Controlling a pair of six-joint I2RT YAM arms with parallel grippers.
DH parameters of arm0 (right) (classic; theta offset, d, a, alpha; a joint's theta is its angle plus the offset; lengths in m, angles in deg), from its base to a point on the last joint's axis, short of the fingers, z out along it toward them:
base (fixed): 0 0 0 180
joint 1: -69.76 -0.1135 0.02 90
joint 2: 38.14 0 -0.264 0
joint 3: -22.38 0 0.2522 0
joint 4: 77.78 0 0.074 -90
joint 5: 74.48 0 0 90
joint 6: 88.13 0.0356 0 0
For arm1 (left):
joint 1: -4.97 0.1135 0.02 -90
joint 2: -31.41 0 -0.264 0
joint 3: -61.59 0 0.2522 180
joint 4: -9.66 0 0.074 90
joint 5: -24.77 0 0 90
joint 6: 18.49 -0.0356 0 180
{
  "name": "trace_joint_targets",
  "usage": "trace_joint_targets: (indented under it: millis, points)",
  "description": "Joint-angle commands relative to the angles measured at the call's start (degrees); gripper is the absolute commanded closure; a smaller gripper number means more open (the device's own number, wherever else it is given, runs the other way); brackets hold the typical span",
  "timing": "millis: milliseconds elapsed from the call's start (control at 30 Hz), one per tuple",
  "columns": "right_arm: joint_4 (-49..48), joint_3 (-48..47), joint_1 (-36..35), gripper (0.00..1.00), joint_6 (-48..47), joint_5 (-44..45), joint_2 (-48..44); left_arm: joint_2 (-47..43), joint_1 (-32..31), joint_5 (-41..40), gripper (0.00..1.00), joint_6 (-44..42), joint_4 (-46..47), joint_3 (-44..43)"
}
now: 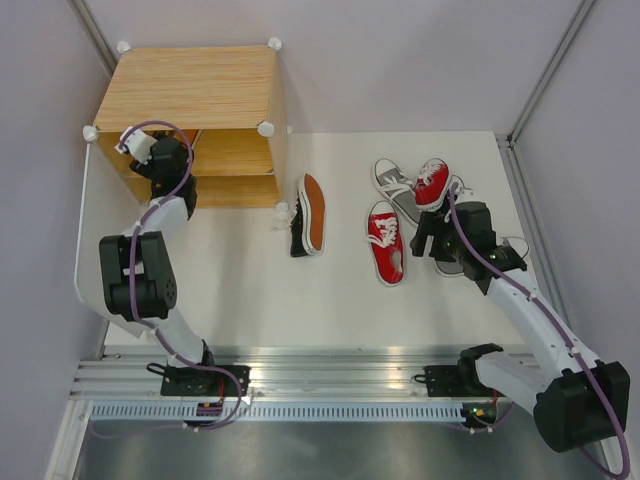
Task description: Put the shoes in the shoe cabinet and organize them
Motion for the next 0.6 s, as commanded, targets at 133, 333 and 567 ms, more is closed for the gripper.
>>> trace_joint_targets:
  millis: [133, 333, 567]
  points:
    - [0.1, -2.5, -0.2, 0.09, -0.1, -1.9, -2.5, -11.7, -0.2, 1.4, 0.19, 1.2, -6.0, 3.7]
    - [2.4, -5.4, -0.2, 0.09, 0.8, -3.2, -2.9, -20.2, -0.2, 8.3, 0.06, 1.0, -18.0, 6.8]
    - [7.7, -11.7, -0.2, 0.07, 1.6, -1.0, -2.6, -33.6, -0.2, 18.2, 0.00, -2.0, -32.9, 10.0]
